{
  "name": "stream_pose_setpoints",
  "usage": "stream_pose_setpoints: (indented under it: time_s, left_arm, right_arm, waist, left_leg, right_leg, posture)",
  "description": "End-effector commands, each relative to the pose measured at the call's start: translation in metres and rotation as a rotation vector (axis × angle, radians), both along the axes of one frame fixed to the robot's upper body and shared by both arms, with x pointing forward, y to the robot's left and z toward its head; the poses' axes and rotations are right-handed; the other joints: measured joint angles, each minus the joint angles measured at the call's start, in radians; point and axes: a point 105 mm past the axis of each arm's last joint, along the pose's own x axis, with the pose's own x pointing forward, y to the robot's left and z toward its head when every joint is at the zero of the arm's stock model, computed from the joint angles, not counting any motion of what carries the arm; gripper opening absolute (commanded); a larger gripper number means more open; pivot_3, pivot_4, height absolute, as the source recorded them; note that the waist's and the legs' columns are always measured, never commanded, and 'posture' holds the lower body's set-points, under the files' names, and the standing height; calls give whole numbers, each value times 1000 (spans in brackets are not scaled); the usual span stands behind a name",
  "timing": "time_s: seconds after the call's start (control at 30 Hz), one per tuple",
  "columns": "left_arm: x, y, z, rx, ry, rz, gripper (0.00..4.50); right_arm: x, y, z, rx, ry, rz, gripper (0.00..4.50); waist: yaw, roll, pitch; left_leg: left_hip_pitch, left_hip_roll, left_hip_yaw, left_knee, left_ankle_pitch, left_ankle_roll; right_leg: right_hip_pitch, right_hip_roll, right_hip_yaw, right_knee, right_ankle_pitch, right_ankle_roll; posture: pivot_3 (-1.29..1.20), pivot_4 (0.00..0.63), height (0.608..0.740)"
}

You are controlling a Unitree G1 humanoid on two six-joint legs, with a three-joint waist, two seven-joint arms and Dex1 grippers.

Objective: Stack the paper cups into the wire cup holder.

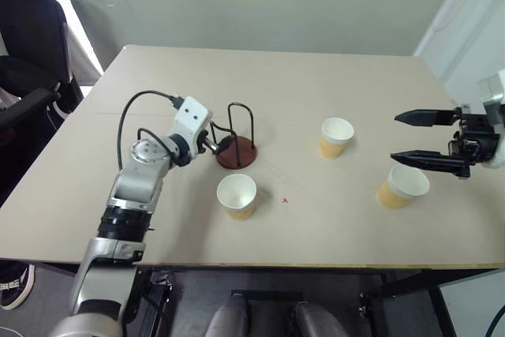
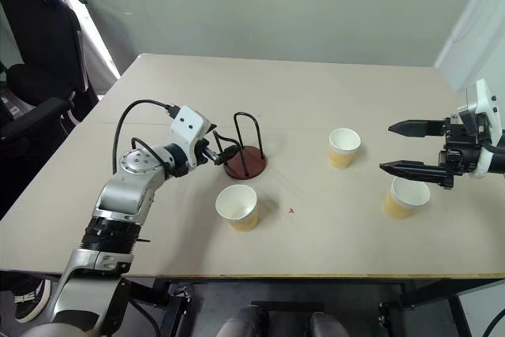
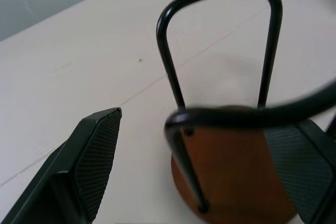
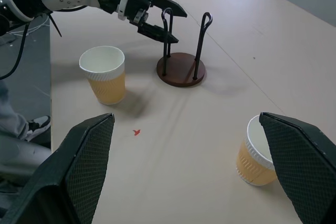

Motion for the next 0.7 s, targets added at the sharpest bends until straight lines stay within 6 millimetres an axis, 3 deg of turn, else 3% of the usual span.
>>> stream_pose_setpoints:
  time_s: [0.03,0.1,0.2,0.53,0.7]
  left_arm:
    - [4,-4,15,12,-64,-16,4462]
    - [5,-5,14,14,-70,-17,4462]
    - [6,-6,16,7,-87,-18,3883]
    - [3,-15,18,-11,-75,-72,139]
    - [-3,-19,30,-35,-75,-148,32]
  right_arm:
    - [-2,1,13,-4,-56,-3,4500]
    - [-2,1,12,-4,-56,-6,4500]
    - [-5,1,12,-5,-57,-8,4500]
    - [-10,0,13,-7,-60,-10,4500]
    - [-8,1,13,-7,-63,-15,4500]
  waist:
    - [0,0,0]
    - [0,0,0]
    - [0,0,0]
    - [1,0,0]
    - [0,0,0]
  left_leg:
    - [0,0,0,0,0,0]
    - [0,-1,0,0,-1,1]
    - [0,-2,0,0,-1,2]
    - [-1,-3,4,6,-2,4]
    - [0,-3,5,6,-5,8]
  right_leg:
    - [0,0,1,0,0,0]
    - [0,0,2,0,-1,1]
    - [0,0,4,0,-2,3]
    - [1,-1,8,-2,-3,7]
    - [2,-1,9,-2,-2,8]
  posture:
    - [0,150,740]
    - [0,150,740]
    - [0,150,740]
    - [0,150,740]
    - [0,150,740]
